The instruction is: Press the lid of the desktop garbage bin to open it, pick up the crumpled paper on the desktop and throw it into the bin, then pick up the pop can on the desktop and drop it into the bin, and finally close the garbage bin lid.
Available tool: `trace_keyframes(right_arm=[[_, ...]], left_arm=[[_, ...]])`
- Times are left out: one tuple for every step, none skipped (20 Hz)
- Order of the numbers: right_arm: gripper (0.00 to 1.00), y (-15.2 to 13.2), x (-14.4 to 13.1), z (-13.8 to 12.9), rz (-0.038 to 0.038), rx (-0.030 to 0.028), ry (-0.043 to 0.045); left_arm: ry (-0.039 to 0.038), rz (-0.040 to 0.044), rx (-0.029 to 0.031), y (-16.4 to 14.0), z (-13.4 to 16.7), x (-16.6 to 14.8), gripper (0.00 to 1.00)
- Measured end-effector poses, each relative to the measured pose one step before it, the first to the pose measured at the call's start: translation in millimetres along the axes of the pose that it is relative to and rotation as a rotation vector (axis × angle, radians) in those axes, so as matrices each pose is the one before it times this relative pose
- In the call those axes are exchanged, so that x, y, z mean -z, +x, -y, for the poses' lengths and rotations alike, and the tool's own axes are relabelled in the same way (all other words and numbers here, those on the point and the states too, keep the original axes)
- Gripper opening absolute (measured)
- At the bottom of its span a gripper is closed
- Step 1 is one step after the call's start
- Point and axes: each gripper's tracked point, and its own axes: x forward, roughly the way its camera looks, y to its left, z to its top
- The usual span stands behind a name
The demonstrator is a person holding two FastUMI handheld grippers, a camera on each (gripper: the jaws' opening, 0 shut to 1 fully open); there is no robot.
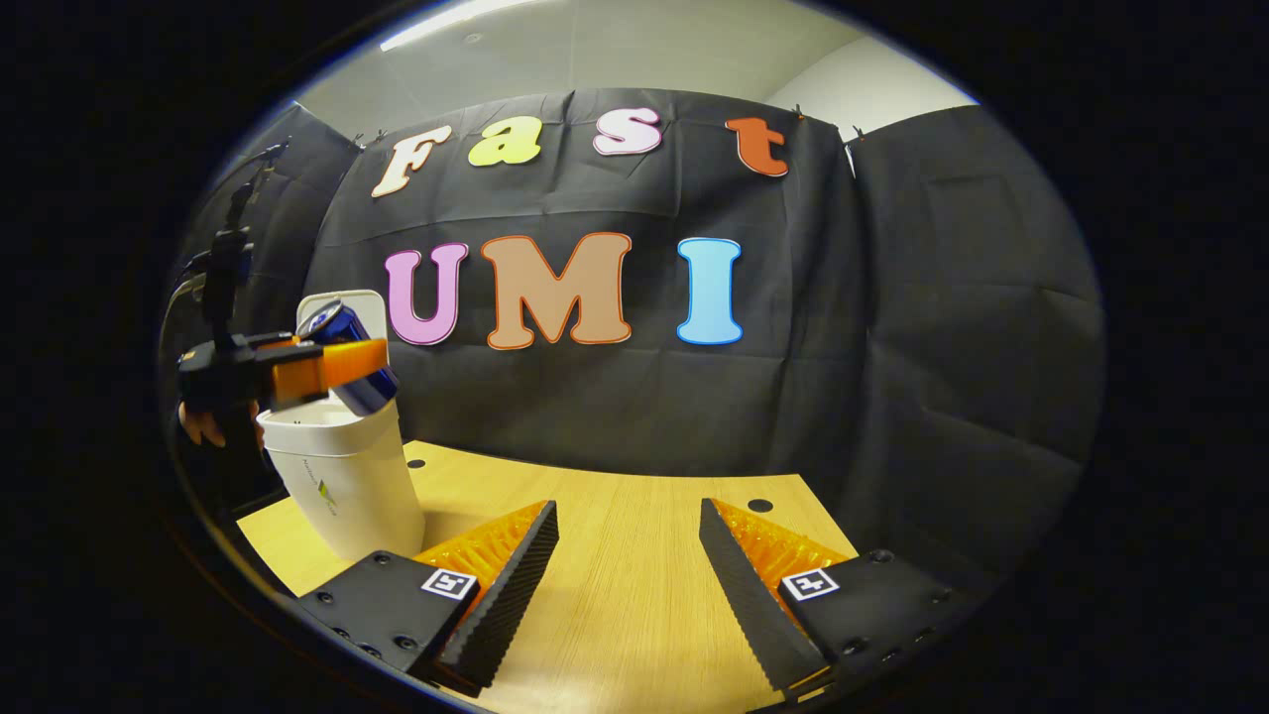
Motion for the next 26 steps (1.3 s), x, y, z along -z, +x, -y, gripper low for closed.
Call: trace_keyframes(right_arm=[[0.96, -0.43, -0.36, -0.79, 0.00146, 0.00080, 0.00062], [0.96, 0.15, -0.10, -0.42, -0.00094, 0.00109, 0.00131], [0.96, -0.53, 2.18, 0.06, -0.00241, 0.00102, 0.00125], [0.96, -0.99, 0.80, 0.96, -0.00228, 0.00107, 0.00162], [0.96, -1.44, 1.80, 0.69, -0.00273, -0.00021, 0.00057], [0.96, -0.44, 0.70, 0.30, -0.00279, 0.00051, -0.00070], [0.96, -0.53, 1.28, -0.66, -0.00341, 0.00005, -0.00192], [0.96, 0.34, 0.78, -1.33, -0.00462, -0.00006, -0.00297], [0.96, -0.42, 1.65, -0.61, -0.00275, -0.00160, -0.00083], [0.96, -0.40, 0.36, -2.58, -0.00237, -0.00456, 0.00046], [0.96, -0.62, 2.04, -1.85, -0.00276, -0.00496, -0.00187], [0.96, 0.61, 0.05, -3.33, -0.00051, -0.00409, -0.00595], [0.96, 1.07, 0.34, -1.72, -0.00079, -0.00167, -0.00867], [0.96, 0.54, 0.06, -0.58, -0.00028, -0.00100, -0.00765], [0.96, -0.23, 0.72, -0.16, -0.00123, -0.00134, -0.00422], [0.96, 0.31, -0.42, -0.49, -0.00132, -0.00142, -0.00121], [0.96, 0.78, -0.61, -0.63, -0.00026, 0.00008, -0.00021], [0.96, 0.26, -0.31, 0.62, -0.00001, 0.00211, 0.00024], [0.96, -0.20, 0.28, 0.92, -0.00026, 0.00358, -0.00005], [0.96, 0.60, -0.73, 1.01, -0.00017, 0.00352, -0.00049], [0.96, -0.48, 0.80, 1.86, -0.00061, 0.00363, 0.00048], [0.96, -0.66, -0.54, 1.95, 0.00020, 0.00271, -0.00028], [0.96, 0.20, 1.43, 1.90, -0.00045, 0.00460, -0.00068], [0.96, 0.38, -0.86, 2.01, 0.00096, 0.00459, 0.00068], [0.96, -0.25, 0.47, 2.47, 0.00060, 0.00485, 0.00166], [0.96, 0.27, 1.17, 1.92, -0.00178, 0.00437, 0.00368]], left_arm=[[-0.00107, 0.00045, -0.03858, 2.70, -16.35, -1.30, 0.76], [-0.00146, -0.00450, -0.03728, 0.71, -15.49, 1.07, 0.76], [0.00036, -0.00870, -0.03912, 3.49, -15.38, 1.71, 0.76], [0.00142, -0.01362, -0.03900, 2.90, -15.12, 3.85, 0.76], [0.00311, -0.02330, -0.03679, 2.60, -14.55, 8.26, 0.76], [-0.00116, -0.02820, -0.03196, 2.49, -11.69, 8.80, 0.76], [-0.00632, -0.02982, -0.02443, 2.71, -10.07, 9.94, 0.76], [-0.01432, -0.02822, -0.01926, -0.36, -8.74, 10.71, 0.76], [-0.01538, -0.02827, -0.01117, 2.18, -6.42, 9.24, 0.76], [-0.01158, -0.02722, -0.01549, 1.26, -6.94, 10.12, 0.76], [-0.00993, -0.02883, -0.01536, 3.06, -8.22, 10.30, 0.76], [-0.00870, -0.02214, -0.01091, 2.01, -6.14, 7.91, 0.77], [-0.00087, -0.03012, -0.01528, 1.42, -5.80, 8.15, 0.77], [0.00806, -0.01429, -0.01107, 3.43, -5.83, 6.71, 0.77], [0.00740, -0.01372, -0.00828, 2.77, -3.06, 4.77, 0.77], [0.00573, -0.01365, -0.00236, 0.95, -0.69, 5.28, 0.77], [0.00219, -0.01023, -0.00040, 2.45, -1.17, 4.20, 0.77], [-0.00097, -0.00740, 0.00089, 0.63, -0.08, 1.60, 0.77], [0.00153, 0.00533, 0.00055, -0.60, 0.24, -1.13, 0.78], [0.00419, 0.02218, -0.00482, -1.63, -0.62, -6.71, 0.79], [0.01066, 0.02853, -0.00240, -1.77, 0.41, -8.02, 0.80], [0.01535, 0.03554, -0.00342, -1.48, -0.81, -11.85, 0.85], [0.01367, 0.04018, -0.00107, -3.23, -0.29, -13.14, 0.88], [0.01068, 0.04075, 0.00063, -1.53, 0.33, -15.88, 0.91], [0.00323, 0.04254, -0.00285, -1.60, -0.96, -17.95, 0.92], [-0.00472, 0.03524, 0.00157, -0.48, -0.02, -16.82, 0.91]])
